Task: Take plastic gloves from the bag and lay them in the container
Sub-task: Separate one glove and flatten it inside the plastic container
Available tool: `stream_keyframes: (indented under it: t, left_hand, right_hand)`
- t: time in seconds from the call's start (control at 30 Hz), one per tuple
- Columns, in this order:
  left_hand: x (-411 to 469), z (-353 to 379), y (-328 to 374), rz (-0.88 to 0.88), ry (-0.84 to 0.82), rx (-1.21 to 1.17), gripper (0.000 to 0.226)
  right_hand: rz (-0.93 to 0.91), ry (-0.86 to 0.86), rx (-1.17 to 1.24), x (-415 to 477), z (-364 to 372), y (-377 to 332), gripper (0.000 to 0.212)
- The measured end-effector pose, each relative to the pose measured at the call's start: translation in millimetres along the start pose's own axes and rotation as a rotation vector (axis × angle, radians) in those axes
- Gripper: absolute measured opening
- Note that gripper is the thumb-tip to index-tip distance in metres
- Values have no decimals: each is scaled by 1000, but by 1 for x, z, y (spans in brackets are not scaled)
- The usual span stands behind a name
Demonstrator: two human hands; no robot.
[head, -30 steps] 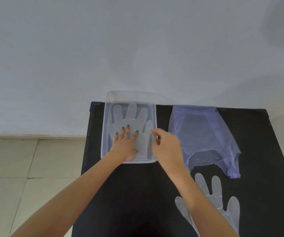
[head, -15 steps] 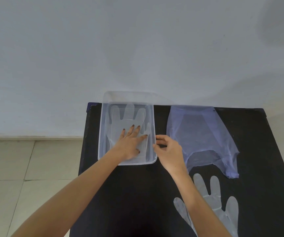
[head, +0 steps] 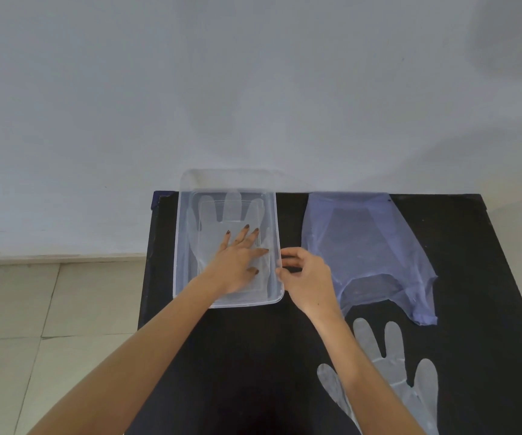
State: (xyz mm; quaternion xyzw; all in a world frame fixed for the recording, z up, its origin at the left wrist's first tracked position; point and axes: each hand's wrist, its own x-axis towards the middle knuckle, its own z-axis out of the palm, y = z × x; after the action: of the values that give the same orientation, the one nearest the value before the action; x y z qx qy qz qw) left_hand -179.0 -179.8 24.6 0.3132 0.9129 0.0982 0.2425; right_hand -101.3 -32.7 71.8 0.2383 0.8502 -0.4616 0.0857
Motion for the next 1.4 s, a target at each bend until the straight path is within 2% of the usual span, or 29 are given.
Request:
stream_keyframes:
  t: [0.17,0.33,0.53,0.77,0.93,1.03,1.27,1.4]
  left_hand:
    - [1,9,0,7,-58,17,51]
    - [1,10,-1,-22,-44,10,55]
    - [1,7,-13,-165,63,-21,68]
    - [12,11,-23,-287,-21,-51,83]
    - [17,5,-21,-283,71,0,82]
    - [26,-1,-24,-300,62,8,82]
    - [44,-11,-33,-302,-4,-23,107]
    - [46,-11,-33,-316,-2,-35,112]
  right_hand:
    - [7,5,-2,0,1,3,29]
    - [5,-3,-1,-1,0,4,30]
    - [16,-11,10,-1,0,3,29]
    - [23,-22,12,1,-1,4,30]
    - [34,-28,23,0,-3,3,30]
    - [25,-25,30,1,-4,3,30]
    - [29,-37,47,2,-2,7,30]
    - [27,-37,58,3,-2,8,30]
